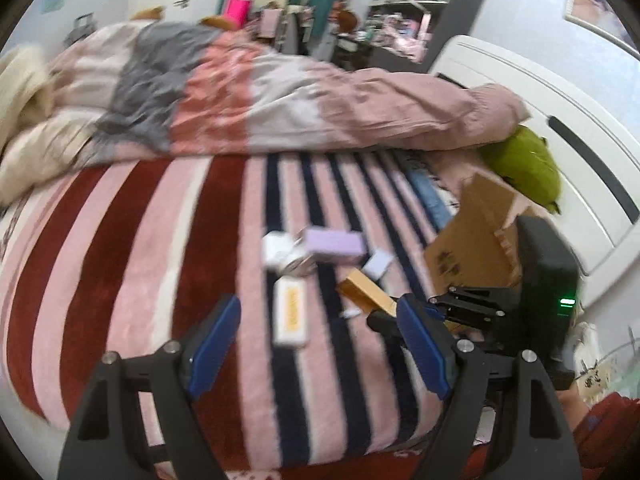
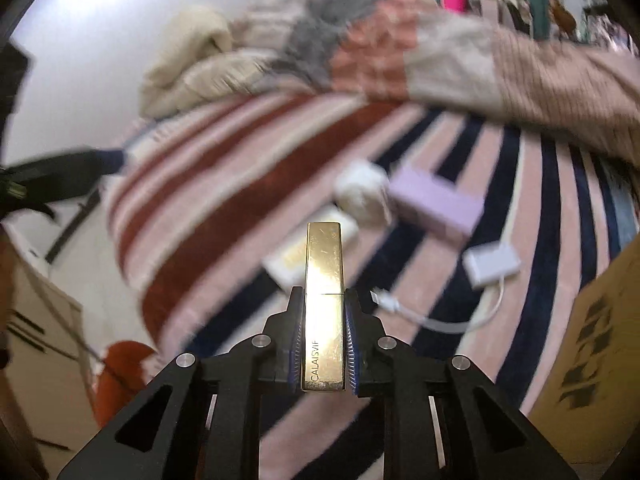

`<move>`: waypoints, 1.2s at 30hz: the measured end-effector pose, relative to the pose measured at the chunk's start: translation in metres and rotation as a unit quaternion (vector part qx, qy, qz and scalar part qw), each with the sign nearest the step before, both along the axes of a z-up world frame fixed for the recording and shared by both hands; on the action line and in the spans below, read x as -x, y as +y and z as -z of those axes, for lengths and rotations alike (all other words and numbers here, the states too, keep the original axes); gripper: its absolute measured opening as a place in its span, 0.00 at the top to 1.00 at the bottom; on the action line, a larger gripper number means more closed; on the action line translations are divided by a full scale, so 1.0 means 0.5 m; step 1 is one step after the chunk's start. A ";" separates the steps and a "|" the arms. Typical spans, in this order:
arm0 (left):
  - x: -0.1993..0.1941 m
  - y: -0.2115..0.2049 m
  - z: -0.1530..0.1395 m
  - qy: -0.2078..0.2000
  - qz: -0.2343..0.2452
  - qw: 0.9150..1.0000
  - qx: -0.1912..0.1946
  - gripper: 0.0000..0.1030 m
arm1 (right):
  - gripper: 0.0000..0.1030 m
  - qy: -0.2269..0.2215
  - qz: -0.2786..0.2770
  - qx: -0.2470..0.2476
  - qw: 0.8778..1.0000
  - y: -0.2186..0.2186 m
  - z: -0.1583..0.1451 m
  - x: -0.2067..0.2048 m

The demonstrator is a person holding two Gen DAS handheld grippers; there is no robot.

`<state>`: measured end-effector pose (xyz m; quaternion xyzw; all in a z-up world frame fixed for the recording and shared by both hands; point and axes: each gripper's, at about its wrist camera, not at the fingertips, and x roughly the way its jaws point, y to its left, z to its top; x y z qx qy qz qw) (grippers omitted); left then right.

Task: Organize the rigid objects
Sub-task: 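Carry the gold case into the cardboard box and open the right gripper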

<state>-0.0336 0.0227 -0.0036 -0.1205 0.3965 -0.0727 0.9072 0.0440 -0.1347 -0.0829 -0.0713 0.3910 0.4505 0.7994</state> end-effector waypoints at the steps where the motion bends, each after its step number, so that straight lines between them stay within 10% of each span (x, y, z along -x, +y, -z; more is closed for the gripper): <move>1: -0.014 -0.012 -0.013 -0.006 0.013 1.000 0.007 0.25 | 0.87 -0.008 -0.005 -0.014 1.000 -0.003 -0.024 0.005; 6: -0.099 -0.098 -0.073 -0.032 0.084 0.994 0.059 0.31 | 0.87 -0.053 -0.012 -0.074 0.996 -0.079 -0.132 0.004; 13: -0.235 -0.275 -0.090 -0.015 0.185 0.979 0.087 0.67 | 0.87 -0.073 0.048 -0.106 0.991 -0.253 -0.168 -0.042; 25: -0.359 -0.502 0.005 0.091 0.250 0.964 0.028 0.67 | 0.87 0.019 0.128 -0.026 0.991 -0.420 -0.089 -0.149; 36: -0.275 -0.393 -0.080 0.028 0.169 0.985 0.007 0.34 | 0.86 -0.005 0.140 -0.021 0.990 -0.420 -0.109 -0.119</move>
